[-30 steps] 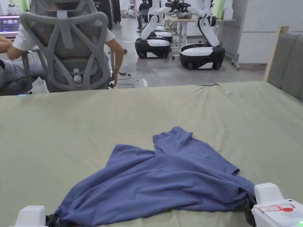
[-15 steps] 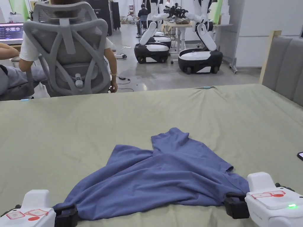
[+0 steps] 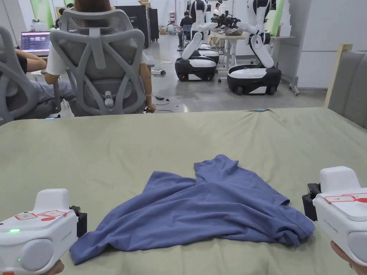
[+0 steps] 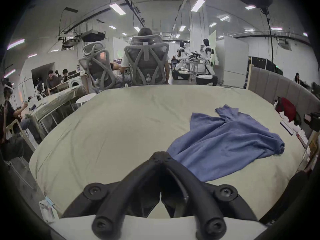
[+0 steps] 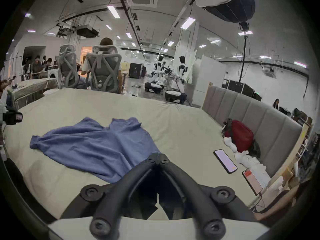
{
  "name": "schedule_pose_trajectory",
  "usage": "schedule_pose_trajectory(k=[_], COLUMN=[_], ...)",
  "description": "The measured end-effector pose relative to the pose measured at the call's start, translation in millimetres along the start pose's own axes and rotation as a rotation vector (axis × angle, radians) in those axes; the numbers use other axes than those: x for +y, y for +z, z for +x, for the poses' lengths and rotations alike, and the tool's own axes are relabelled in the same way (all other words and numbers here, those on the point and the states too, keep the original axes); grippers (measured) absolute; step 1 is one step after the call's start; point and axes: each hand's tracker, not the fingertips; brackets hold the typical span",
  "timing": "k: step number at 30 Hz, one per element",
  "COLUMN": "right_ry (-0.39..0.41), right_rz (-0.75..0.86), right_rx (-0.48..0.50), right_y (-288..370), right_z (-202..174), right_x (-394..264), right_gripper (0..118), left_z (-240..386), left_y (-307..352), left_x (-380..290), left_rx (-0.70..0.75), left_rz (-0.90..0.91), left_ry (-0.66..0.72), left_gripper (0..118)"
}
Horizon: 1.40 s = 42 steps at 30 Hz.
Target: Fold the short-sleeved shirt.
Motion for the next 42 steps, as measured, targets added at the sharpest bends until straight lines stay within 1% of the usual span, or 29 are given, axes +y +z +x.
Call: schedule_pose_trajectory(k=[2, 3, 4, 6, 7, 8, 9, 10, 15, 16, 18, 20, 22, 24, 25, 26, 28, 29, 32, 34, 37, 38, 39, 41, 42], right_ry=[-0.014, -0.019, -0.02, -0.023, -0.026, -0.028, -0.028, -0.026, -0.02, -0.013, -0.005, -0.009, -0.01, -0.01, -0.01, -0.011, -0.011, -0.012, -0.013, -0.009, -0.021, -0.033, -0.043, -0.065, -0.068], right_rz=[0.009, 0.009, 0.009, 0.005, -0.001, -0.005, -0.008, -0.013, -0.032, -0.035, -0.041, -0.045, -0.048, -0.051, -0.052, -0.053, -0.058, -0.059, -0.069, -0.076, -0.084, -0.088, -0.094, -0.127, -0.147], right_rx=[0.023, 0.031, 0.035, 0.047, 0.052, 0.057, 0.063, 0.064, 0.082, 0.083, 0.091, 0.096, 0.097, 0.098, 0.097, 0.095, 0.09, 0.09, 0.096, 0.103, 0.111, 0.122, 0.132, 0.151, 0.166], right_y=[-0.8, -1.9, -3.5, -7.2, -12.1, -14.4, -17.0, -19.6, -27.1, -29.6, -33.8, -38.3, -42.1, -42.5, -43.6, -44.4, -45.9, -47.5, -55.3, -66.4, -98.8, -112.0, -127.2, -165.2, -186.4], right_z=[-3.4, -5.8, -7.9, -10.6, -12.1, -13.0, -14.0, -15.7, -23.2, -25.0, -26.1, -26.5, -26.2, -26.3, -25.7, -25.3, -23.6, -23.1, -23.2, -22.4, -17.3, -15.5, -13.8, -12.4, -11.8], right_x=[0.7, 0.1, 0.1, -0.6, -4.2, -5.0, -5.8, -7.0, -8.7, -8.9, -9.1, -11.3, -11.4, -10.7, -10.8, -11.0, -12.5, -13.1, -13.8, -10.5, 0.4, 5.4, 12.1, 23.3, 28.2], right_gripper=[0, 0, 0, 0, 0, 0, 0, 0, 0, 0, 0, 0, 0, 0, 0, 0, 0, 0, 0, 0, 0, 3, 23, 83, 99], left_z=[-3.7, -6.1, -9.1, -16.5, -19.5, -20.8, -21.5, -22.2, -18.0, -15.9, -11.0, -9.2, -7.8, -3.4, 1.2, 3.4, 6.0, 4.6, 8.5, 8.8, 5.0, 3.9, 3.0, 1.6, 1.6], left_y=[-14.5, -21.7, -32.6, -53.4, -61.2, -66.9, -75.0, -81.8, -99.7, -104.8, -105.4, -113.8, -127.1, -132.5, -127.3, -123.8, -118.4, -119.3, -116.1, -116.9, -119.8, -119.3, -118.7, -121.9, -122.2], left_x=[-4.0, -6.0, -9.1, -9.3, -11.2, -12.4, -14.6, -17.3, -31.0, -29.7, -29.1, -30.1, -35.3, -39.8, -37.0, -34.3, -31.3, -30.3, -27.6, -28.2, -28.2, -27.5, -26.8, -26.8, -26.7], left_rx=[0.012, 0.013, 0.02, 0.021, 0.019, 0.025, 0.028, 0.04, 0.067, 0.076, 0.096, 0.09, 0.095, 0.091, 0.107, 0.109, 0.071, 0.071, 0.086, 0.091, 0.091, 0.09, 0.089, 0.087, 0.088], left_rz=[-0.037, -0.058, -0.07, -0.158, -0.165, -0.162, -0.179, -0.201, -0.271, -0.32, -0.283, -0.309, -0.359, -0.388, -0.378, -0.375, -0.36, -0.349, -0.335, -0.331, -0.325, -0.325, -0.324, -0.325, -0.325], left_ry=[0.025, 0.045, 0.055, 0.085, 0.081, 0.081, 0.085, 0.085, 0.127, 0.095, 0.107, 0.124, 0.114, 0.108, 0.102, 0.096, 0.117, 0.122, 0.147, 0.138, 0.157, 0.171, 0.181, 0.19, 0.191], left_gripper=[2, 11, 34, 100, 110, 106, 98, 95, 95, 95, 95, 93, 82, 80, 76, 65, 26, 4, 3, 3, 3, 3, 3, 3, 3])
